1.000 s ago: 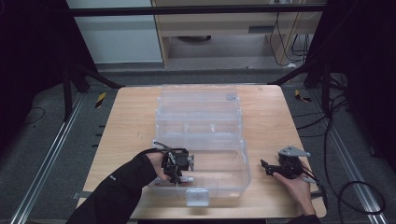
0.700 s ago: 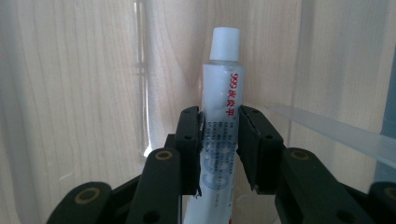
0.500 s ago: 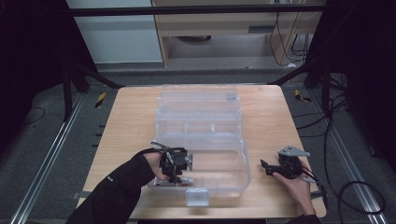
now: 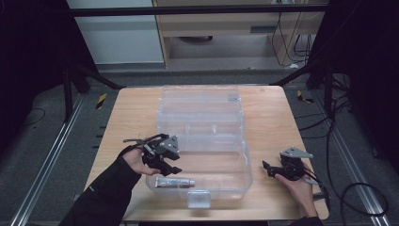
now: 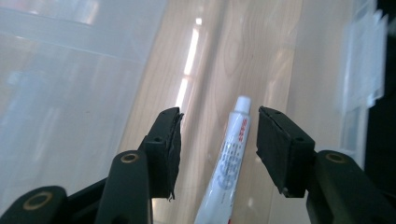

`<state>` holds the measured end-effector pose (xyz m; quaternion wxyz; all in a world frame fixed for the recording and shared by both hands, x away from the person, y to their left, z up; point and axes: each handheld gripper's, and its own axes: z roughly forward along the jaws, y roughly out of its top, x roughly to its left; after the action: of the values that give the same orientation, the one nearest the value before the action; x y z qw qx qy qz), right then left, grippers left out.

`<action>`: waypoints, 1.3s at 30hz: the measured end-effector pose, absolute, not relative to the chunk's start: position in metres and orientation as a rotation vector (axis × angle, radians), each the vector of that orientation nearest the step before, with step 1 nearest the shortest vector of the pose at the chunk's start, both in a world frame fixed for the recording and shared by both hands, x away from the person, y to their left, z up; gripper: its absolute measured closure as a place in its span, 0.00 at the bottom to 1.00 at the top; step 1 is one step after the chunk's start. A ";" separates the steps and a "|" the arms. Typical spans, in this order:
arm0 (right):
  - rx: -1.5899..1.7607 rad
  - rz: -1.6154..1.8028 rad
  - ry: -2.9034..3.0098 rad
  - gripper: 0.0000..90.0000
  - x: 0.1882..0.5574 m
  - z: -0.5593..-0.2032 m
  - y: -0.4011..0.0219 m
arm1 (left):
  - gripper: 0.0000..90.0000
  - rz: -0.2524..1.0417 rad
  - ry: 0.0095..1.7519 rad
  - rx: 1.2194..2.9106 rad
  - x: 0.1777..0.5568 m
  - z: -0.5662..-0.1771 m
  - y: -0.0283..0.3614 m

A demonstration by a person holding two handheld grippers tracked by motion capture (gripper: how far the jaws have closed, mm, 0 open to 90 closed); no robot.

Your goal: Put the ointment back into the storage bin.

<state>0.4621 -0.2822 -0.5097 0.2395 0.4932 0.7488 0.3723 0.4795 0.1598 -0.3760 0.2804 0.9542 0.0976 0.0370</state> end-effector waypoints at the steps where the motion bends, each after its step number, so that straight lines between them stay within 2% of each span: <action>1: 1.350 1.020 2.051 0.20 0.462 -0.510 -0.282 | 0.55 0.094 0.279 2.532 0.478 -0.374 0.163; 14: 1.370 1.032 2.052 0.20 0.461 -0.509 -0.282 | 0.51 0.220 0.476 2.217 0.460 -0.361 0.202; 26: 1.369 1.030 2.046 0.20 0.461 -0.509 -0.283 | 0.61 0.332 0.646 2.046 0.447 -0.364 0.254; 31: 1.378 1.038 2.044 0.20 0.460 -0.508 -0.283 | 0.65 0.441 0.784 2.008 0.447 -0.373 0.270; 39: 1.368 1.047 2.030 0.20 0.459 -0.506 -0.284 | 0.63 0.532 0.985 1.941 0.453 -0.394 0.289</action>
<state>0.4594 -0.2836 -0.5063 0.2374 0.4991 0.7406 0.3822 0.4530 0.2890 -0.3938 0.4352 0.7799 0.3958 0.2139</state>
